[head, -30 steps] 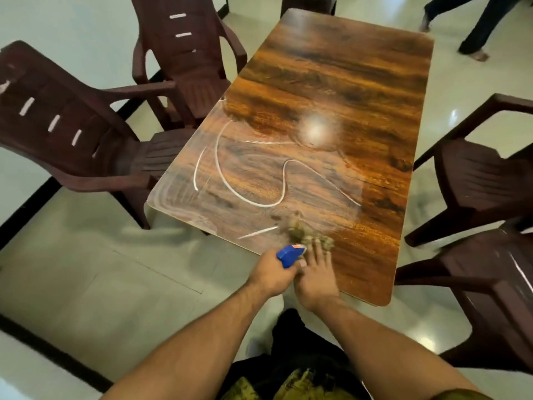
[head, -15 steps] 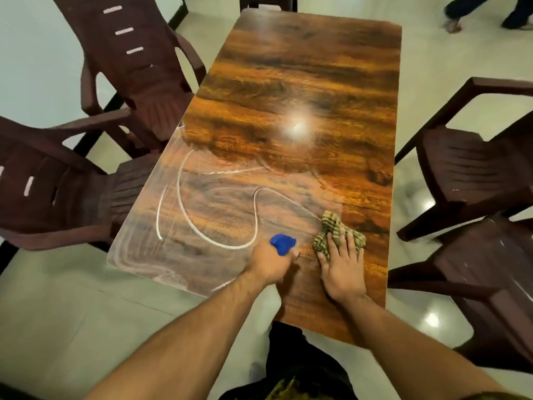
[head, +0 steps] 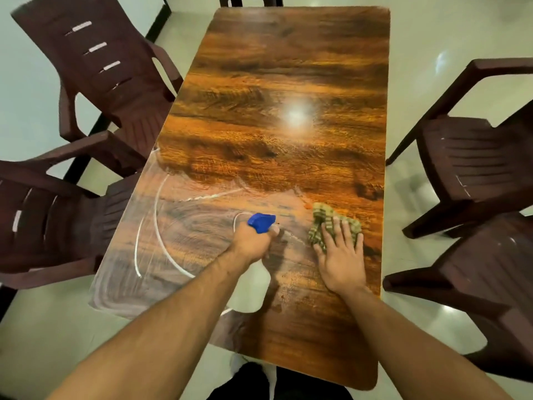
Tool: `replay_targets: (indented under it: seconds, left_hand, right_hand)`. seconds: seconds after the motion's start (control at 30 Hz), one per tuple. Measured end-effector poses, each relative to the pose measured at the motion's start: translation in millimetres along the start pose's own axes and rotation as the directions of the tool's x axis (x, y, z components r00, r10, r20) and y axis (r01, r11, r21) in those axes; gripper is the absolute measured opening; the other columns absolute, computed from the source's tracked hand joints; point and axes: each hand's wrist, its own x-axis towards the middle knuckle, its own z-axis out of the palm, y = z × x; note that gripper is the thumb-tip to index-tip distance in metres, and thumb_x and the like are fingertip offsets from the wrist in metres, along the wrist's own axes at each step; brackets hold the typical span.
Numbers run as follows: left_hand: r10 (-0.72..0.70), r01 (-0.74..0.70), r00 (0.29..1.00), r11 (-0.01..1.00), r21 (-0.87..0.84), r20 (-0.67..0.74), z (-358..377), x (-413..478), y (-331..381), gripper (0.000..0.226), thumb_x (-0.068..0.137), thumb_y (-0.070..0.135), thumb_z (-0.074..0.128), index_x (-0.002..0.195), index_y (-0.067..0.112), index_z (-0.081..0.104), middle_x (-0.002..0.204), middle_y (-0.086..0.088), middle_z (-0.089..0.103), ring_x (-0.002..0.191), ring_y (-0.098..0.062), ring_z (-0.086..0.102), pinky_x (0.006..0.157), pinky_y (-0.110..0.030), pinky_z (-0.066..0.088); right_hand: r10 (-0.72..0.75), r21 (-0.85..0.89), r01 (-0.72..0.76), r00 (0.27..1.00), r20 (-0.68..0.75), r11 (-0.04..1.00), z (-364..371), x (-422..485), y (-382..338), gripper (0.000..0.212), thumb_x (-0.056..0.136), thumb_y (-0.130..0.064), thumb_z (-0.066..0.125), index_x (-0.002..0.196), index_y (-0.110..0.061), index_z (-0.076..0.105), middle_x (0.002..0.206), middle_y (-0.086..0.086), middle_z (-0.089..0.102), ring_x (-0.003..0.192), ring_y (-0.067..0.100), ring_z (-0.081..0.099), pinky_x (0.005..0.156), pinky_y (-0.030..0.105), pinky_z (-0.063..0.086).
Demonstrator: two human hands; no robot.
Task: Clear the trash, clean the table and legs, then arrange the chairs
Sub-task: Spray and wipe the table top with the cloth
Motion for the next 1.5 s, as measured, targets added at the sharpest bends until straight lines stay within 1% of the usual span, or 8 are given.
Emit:
replay_targets:
  seconds: [0.13, 0.33, 0.63, 0.77, 0.97, 1.1, 1.2, 1.5]
  left_hand:
    - [-0.022, 0.018, 1.000, 0.982, 0.188, 0.017, -1, 4, -6, 0.014, 0.090, 0.013, 0.069, 0.088, 0.008, 0.055, 0.064, -0.006, 0.047, 0.052, -0.019, 0.046, 0.049, -0.027, 0.040]
    - [-0.076, -0.018, 0.969, 0.927, 0.374, 0.235, -3, -7, -2, 0.014, 0.090, 0.009, 0.070, 0.102, 0.011, 0.062, 0.075, 0.000, 0.058, 0.067, -0.013, 0.053, 0.057, -0.019, 0.043]
    - [-0.034, 0.049, 0.996, 0.981, 0.190, -0.083, -23, 27, 31, 0.013, 0.089, 0.007, 0.063, 0.098, 0.012, 0.054, 0.070, -0.007, 0.045, 0.055, -0.017, 0.042, 0.049, -0.025, 0.034]
    - [-0.041, 0.031, 0.999, 0.962, 0.270, 0.032, -18, 24, 29, 0.007, 0.086, 0.009, 0.070, 0.093, 0.010, 0.067, 0.072, -0.014, 0.065, 0.055, -0.018, 0.057, 0.051, -0.031, 0.047]
    - [-0.106, 0.115, 0.989, 0.989, 0.089, -0.099, -34, 35, 14, 0.025, 0.083, 0.022, 0.072, 0.063, 0.011, 0.062, 0.061, -0.012, 0.060, 0.046, -0.021, 0.053, 0.054, -0.039, 0.050]
    - [-0.143, 0.150, 0.987, 0.983, 0.110, -0.067, -53, 31, 3, 0.021, 0.090, 0.012, 0.069, 0.073, 0.007, 0.058, 0.053, -0.006, 0.052, 0.043, -0.016, 0.049, 0.045, -0.022, 0.039]
    - [-0.121, 0.131, 0.989, 0.984, 0.120, -0.086, -64, 28, -5, 0.011, 0.091, 0.012, 0.067, 0.088, 0.006, 0.058, 0.067, -0.010, 0.054, 0.057, -0.022, 0.051, 0.054, -0.028, 0.042]
    - [-0.055, 0.068, 0.996, 0.981, 0.181, -0.074, -82, 10, -37, 0.019, 0.091, 0.019, 0.069, 0.077, 0.011, 0.058, 0.061, -0.004, 0.055, 0.049, -0.016, 0.051, 0.049, -0.023, 0.041]
  right_hand:
    - [0.331, 0.135, -0.328, 0.944, -0.001, 0.935, -8, 38, -51, 0.067, 0.102, -0.053, 0.020, 0.160, -0.021, 0.005, 0.166, 0.017, -0.003, 0.151, 0.036, -0.015, 0.120, 0.059, -0.005]
    - [-0.361, -0.064, 0.367, 0.928, 0.089, 0.928, 16, -8, -40, 0.060, 0.102, -0.048, 0.024, 0.156, -0.023, 0.029, 0.163, 0.007, -0.016, 0.148, 0.026, -0.028, 0.118, 0.056, -0.016]
    - [0.315, 0.191, -0.298, 0.946, -0.070, 0.935, -18, 69, -38, 0.066, 0.102, -0.050, 0.018, 0.158, -0.016, 0.021, 0.166, 0.017, -0.002, 0.152, 0.036, -0.010, 0.121, 0.057, 0.000]
    - [-0.210, -0.013, 0.211, 0.977, 0.035, 0.977, -6, 61, -86, 0.066, 0.102, -0.048, 0.018, 0.159, -0.019, 0.002, 0.163, 0.015, -0.014, 0.149, 0.035, -0.023, 0.120, 0.057, -0.010]
    - [-0.751, -0.088, 0.764, 0.645, 0.143, 0.639, 10, 22, -29, 0.060, 0.100, -0.058, 0.027, 0.150, -0.027, 0.041, 0.164, 0.002, 0.013, 0.152, 0.023, 0.003, 0.119, 0.045, -0.012]
    - [-0.217, -0.087, 0.213, 0.976, -0.034, 0.973, -16, 71, -22, 0.064, 0.102, -0.057, 0.010, 0.158, -0.025, 0.009, 0.166, 0.008, -0.003, 0.151, 0.027, -0.017, 0.122, 0.051, -0.011]
    - [0.194, 0.012, -0.193, 0.979, -0.056, 0.981, -25, 101, -72, 0.067, 0.102, -0.055, 0.007, 0.158, -0.021, -0.003, 0.165, 0.018, -0.002, 0.150, 0.036, -0.018, 0.121, 0.057, -0.005]
    - [-0.737, -0.088, 0.780, 0.617, 0.276, 0.620, 27, -4, -114, 0.064, 0.101, -0.054, 0.029, 0.158, -0.029, 0.016, 0.164, -0.001, -0.009, 0.150, 0.020, -0.021, 0.120, 0.049, -0.016]
